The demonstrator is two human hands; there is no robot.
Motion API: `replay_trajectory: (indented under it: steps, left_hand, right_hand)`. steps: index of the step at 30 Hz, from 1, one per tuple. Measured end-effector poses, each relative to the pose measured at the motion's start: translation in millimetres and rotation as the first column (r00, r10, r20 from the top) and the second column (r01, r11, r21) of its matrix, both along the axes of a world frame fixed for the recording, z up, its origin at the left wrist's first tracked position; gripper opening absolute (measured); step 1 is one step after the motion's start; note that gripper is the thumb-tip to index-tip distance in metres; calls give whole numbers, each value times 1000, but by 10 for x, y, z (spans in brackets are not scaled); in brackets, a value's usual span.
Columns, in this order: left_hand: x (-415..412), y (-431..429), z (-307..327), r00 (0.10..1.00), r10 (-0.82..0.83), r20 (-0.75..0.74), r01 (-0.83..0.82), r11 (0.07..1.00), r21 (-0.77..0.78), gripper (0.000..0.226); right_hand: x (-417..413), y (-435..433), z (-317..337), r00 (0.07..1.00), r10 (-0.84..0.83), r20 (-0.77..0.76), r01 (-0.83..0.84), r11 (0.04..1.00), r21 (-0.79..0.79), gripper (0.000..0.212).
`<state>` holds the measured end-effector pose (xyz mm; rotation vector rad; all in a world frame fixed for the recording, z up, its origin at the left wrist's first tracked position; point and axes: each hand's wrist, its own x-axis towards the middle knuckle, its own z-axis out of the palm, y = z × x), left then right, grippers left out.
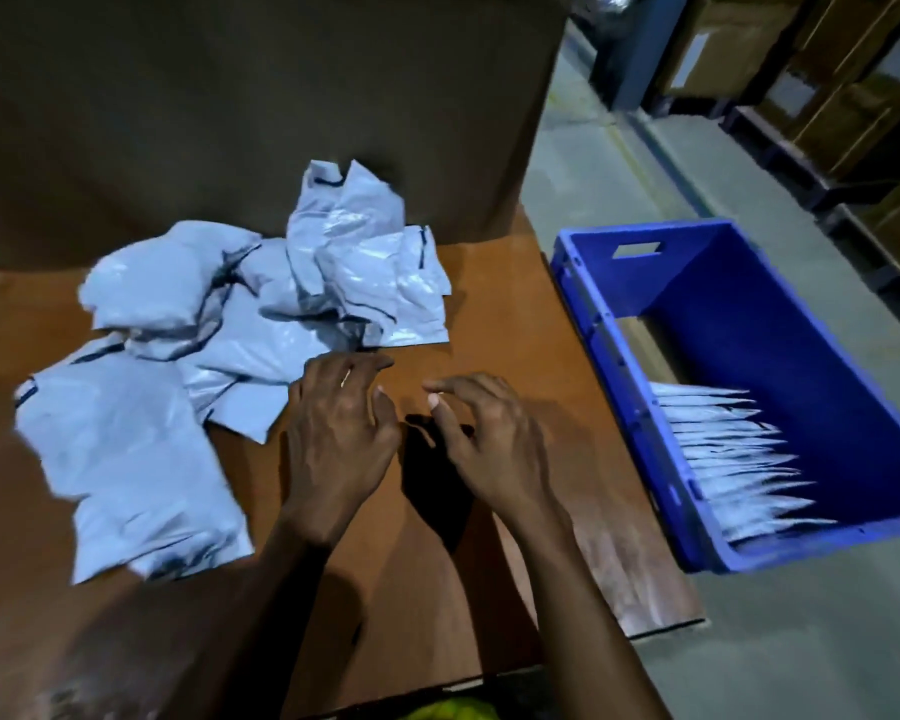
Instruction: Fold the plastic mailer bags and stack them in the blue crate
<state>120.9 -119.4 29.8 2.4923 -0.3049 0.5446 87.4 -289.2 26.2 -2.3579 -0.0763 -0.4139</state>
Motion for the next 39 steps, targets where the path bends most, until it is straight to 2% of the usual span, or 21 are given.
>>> replay_trajectory:
  steps: [6, 10, 13, 17, 21, 22, 24, 27, 30, 31, 33, 36, 39]
  left_hand:
    - [462, 285, -63, 997, 59, 43, -54, 993, -103, 38]
    - [845, 224, -42, 997, 52, 55, -43, 988, -150, 59]
    - [984, 222, -50, 998, 62, 4, -60, 966, -251, 58]
    - [915, 243, -40, 999, 31, 22, -22, 944, -329, 65]
    - [841, 167, -64, 995, -18, 96, 43, 962, -268, 96]
    - [825, 136, -87, 989, -30, 148, 61, 975, -213, 104]
    - [801, 84, -162, 964, -75, 254, 106, 988, -111, 111]
    - [792, -2, -263, 940, -54, 338, 90, 992, -91, 103]
    - [713, -140, -280, 895, -13, 445, 56, 995, -84, 75]
    - [676, -184, -285, 875, -24, 484, 60, 996, -60, 64]
    - [573, -235, -335, 848, -95, 522, 105, 994, 12, 55]
    - [352, -201, -533, 875, -243, 418, 207, 970, 129, 53]
    - [120, -100, -756, 888, -430, 164, 390, 892, 228, 50]
  right_hand:
    - [490, 527, 37, 993, -47, 105, 56, 995, -78, 25]
    - [941, 682, 10, 977, -104, 185, 126, 986, -111, 53]
    - [1200, 757, -1, 967, -129, 220, 164, 975, -149, 43]
    - [1181, 821, 55, 945, -167, 281, 178, 984, -14, 22]
    - [859, 685, 262, 953, -179, 245, 122, 966, 230, 15]
    - [756, 632, 321, 959, -171, 225, 94, 944, 317, 14]
    - [551, 525, 427, 965, -169, 198, 37, 842, 538, 10]
    - [293, 332, 483, 968, -220, 123, 56, 661, 748, 13]
    - [46, 46, 412, 960, -279, 24, 124, 500, 857, 9]
    - [-21, -51, 362, 954, -300, -22, 156, 429, 890, 10]
    - [-123, -209, 228, 923, -357, -143, 258, 297, 919, 21]
    - [-214, -398, -94, 831, -444, -334, 446, 174, 878, 27]
    - [-291, -517, -450, 685, -539, -490, 662, 180, 727, 25]
